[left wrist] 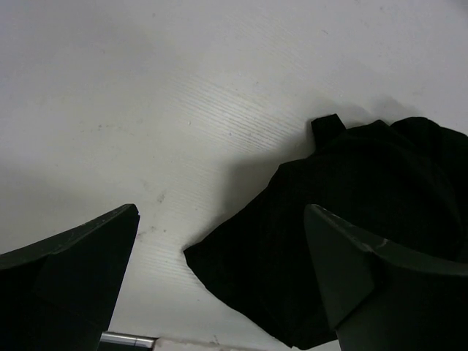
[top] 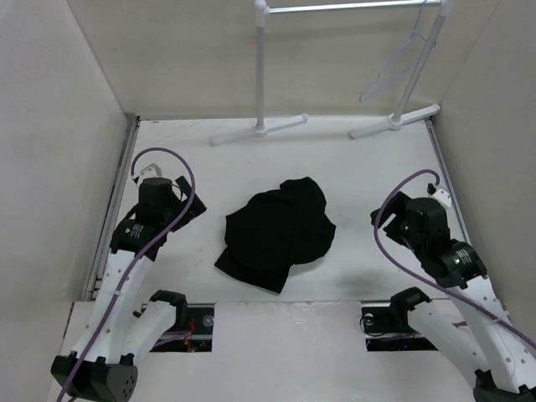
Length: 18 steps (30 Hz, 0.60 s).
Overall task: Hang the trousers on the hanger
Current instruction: Flatten out the trousers at the center of the board.
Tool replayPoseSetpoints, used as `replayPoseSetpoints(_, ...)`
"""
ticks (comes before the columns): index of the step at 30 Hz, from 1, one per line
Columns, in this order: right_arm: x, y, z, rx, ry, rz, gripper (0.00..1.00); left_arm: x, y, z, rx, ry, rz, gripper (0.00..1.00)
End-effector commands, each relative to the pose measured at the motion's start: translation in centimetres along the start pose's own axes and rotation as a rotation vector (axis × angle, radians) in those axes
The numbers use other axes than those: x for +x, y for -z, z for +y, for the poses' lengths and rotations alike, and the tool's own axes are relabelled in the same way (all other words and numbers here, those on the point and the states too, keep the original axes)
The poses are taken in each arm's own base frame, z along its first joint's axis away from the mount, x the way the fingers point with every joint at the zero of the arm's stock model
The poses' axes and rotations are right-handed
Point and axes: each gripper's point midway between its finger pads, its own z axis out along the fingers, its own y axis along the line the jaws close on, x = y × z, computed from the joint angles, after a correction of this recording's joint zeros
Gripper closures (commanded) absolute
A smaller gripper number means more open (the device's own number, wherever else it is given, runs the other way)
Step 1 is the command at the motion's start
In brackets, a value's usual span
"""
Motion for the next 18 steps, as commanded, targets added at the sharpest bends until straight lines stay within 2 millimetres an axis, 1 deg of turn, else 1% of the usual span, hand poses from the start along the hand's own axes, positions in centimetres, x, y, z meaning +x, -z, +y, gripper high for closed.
replayPoseSetpoints(1,-0.9,1.0,1.2,-0.053,-0.020,-0.025,0.23,-1.6,0.4,-0.9,0.039,0.043,-0.046,0.00)
replayPoseSetpoints(3,-0.5,1.3,1.5,-0.081,-0.018,-0.019,0.28,-2.0,0.2,-1.5,0.042,0.048,-0.036,0.00)
replayPoseSetpoints(5,-0.2,1.5,1.7,-0.103,-0.014,-0.011,0.47,-2.5,0.0,-2.4,0.067,0.038,-0.051,0.00)
replayPoseSetpoints(6,0.1,1.6,1.8,-0.109,-0.010,-0.001,0.54,-2.8,-0.2,-2.5,0.072,0.047,-0.065,0.00)
replayPoseSetpoints(8,0.6,1.7,2.0,-0.121,0.006,0.027,0.82,-3.8,0.1,-2.9,0.094,0.069,-0.123,0.00)
replayPoseSetpoints(9,1.3,1.9,2.3,-0.132,0.018,0.068,0.94,-4.5,0.2,-2.7,0.092,0.100,-0.166,0.00)
replayPoseSetpoints(10,1.9,2.0,2.8,-0.152,0.029,0.104,0.96,-5.2,0.4,-2.4,0.080,0.128,-0.212,0.00)
replayPoseSetpoints(11,3.1,2.2,3.6,-0.188,0.048,0.162,0.97,-5.7,0.5,-2.2,0.076,0.142,-0.241,0.00)
replayPoseSetpoints(12,4.1,2.3,4.5,-0.222,0.065,0.206,0.95,-5.8,0.6,-2.3,0.076,0.148,-0.240,0.00)
replayPoseSetpoints(14,6.5,2.5,5.9,-0.279,0.107,0.281,0.82,-5.8,0.2,-3.1,0.090,0.145,-0.215,0.01)
replayPoseSetpoints(15,7.5,2.4,6.3,-0.290,0.122,0.302,0.70,-5.5,-0.2,-3.8,0.111,0.124,-0.191,0.31)
replayPoseSetpoints(16,8.3,2.1,6.7,-0.298,0.131,0.315,0.54,-5.0,-0.8,-4.2,0.118,0.093,-0.156,0.62)
replayPoseSetpoints(17,9.1,2.0,7.4,-0.317,0.141,0.332,0.39,-4.2,-1.5,-4.1,0.109,0.077,-0.116,0.76)
replayPoseSetpoints(18,10.0,1.7,8.0,-0.336,0.152,0.348,0.28,-3.6,-2.1,-4.0,0.100,0.066,-0.083,0.81)
